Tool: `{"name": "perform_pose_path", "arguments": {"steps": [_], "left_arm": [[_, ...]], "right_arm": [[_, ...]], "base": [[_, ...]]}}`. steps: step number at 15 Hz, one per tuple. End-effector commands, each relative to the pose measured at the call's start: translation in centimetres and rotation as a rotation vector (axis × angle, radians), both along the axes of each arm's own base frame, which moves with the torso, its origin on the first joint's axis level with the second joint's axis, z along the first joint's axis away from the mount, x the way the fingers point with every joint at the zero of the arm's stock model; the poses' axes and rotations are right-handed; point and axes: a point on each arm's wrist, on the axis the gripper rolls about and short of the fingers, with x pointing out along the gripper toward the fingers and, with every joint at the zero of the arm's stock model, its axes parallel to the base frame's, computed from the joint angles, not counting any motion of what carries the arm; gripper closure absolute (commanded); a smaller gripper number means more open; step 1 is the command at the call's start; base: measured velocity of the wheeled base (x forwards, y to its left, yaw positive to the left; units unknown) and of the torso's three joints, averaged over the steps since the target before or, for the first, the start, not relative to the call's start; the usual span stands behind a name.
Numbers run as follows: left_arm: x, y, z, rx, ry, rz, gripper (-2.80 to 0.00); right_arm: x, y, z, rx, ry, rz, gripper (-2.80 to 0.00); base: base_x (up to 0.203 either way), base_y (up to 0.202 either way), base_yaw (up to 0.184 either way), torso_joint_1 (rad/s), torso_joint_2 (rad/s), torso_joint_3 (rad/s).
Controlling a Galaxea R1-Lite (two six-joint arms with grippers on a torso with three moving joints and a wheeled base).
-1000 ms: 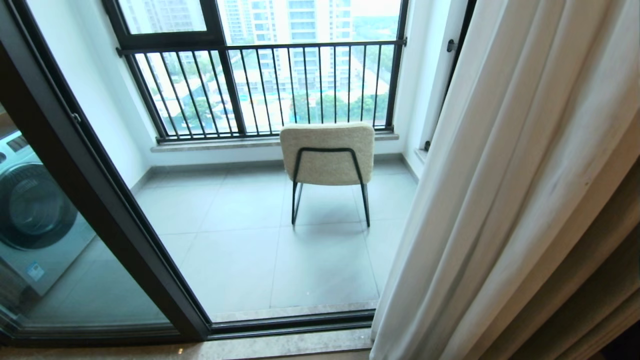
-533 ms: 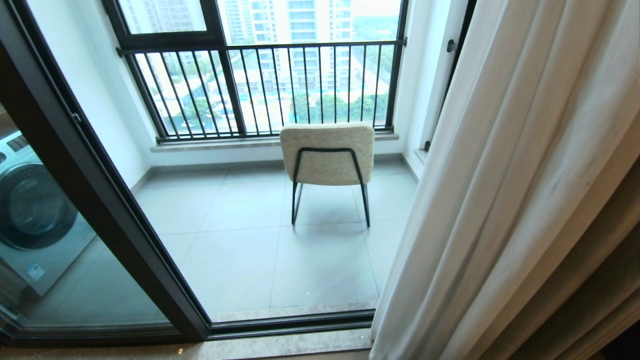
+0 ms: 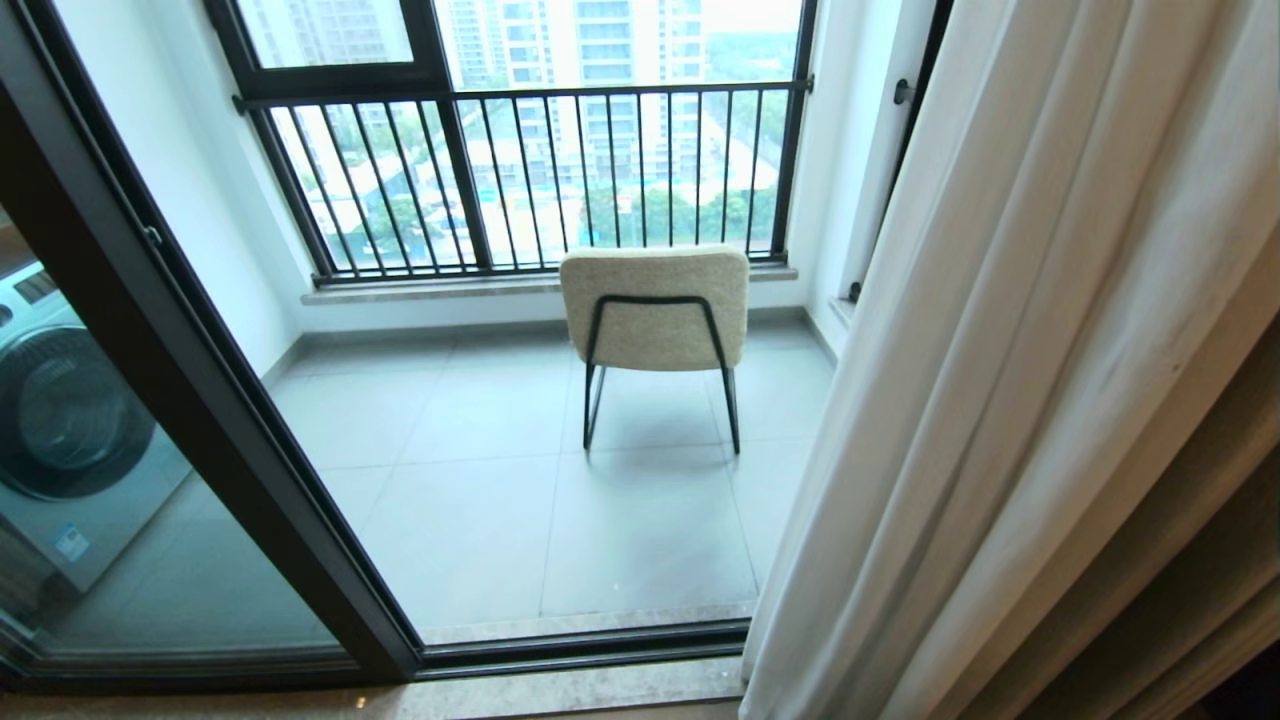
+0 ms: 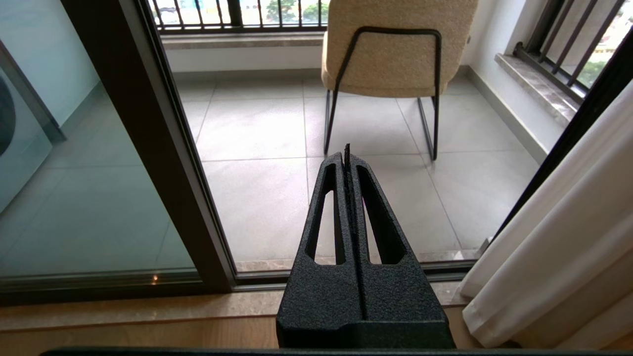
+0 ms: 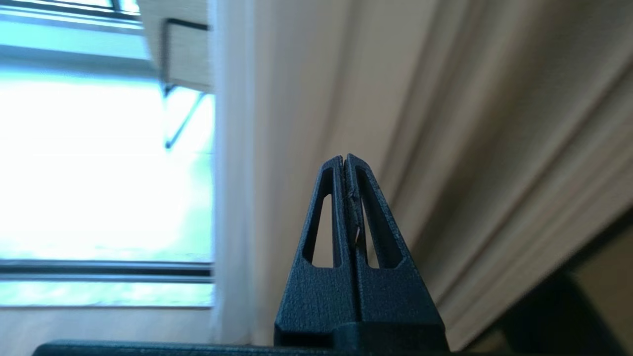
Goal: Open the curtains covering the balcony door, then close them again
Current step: Close the inner curtains on both sides
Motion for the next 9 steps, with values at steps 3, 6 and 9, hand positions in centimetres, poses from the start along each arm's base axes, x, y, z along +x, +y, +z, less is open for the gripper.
{"name": "perform_pose_path", "arguments": {"steps": [3, 6, 9], "left_arm": [[0.00, 0.00, 0.00, 0.000, 0.000, -0.001, 0.00], [0.00, 0.00, 0.00, -0.001, 0.000, -0.001, 0.00], [0.00, 0.00, 0.00, -0.001, 0.000, -0.001, 0.00]], "right_arm": [[-0.45, 0.04, -0.48, 0.050, -0.020, 0.025, 0.00], [-0.45, 0.01, -0.45, 0.120, -0.023, 0.016, 0.00], [-0.45, 0.01, -0.46, 0.114, -0.022, 0.015, 0.00]], "base": [[0.000, 0.000, 0.000, 0.000, 0.00, 0.000], [0.000, 0.000, 0.000, 0.000, 0.00, 0.000], [0.000, 0.000, 0.000, 0.000, 0.00, 0.000]]}}
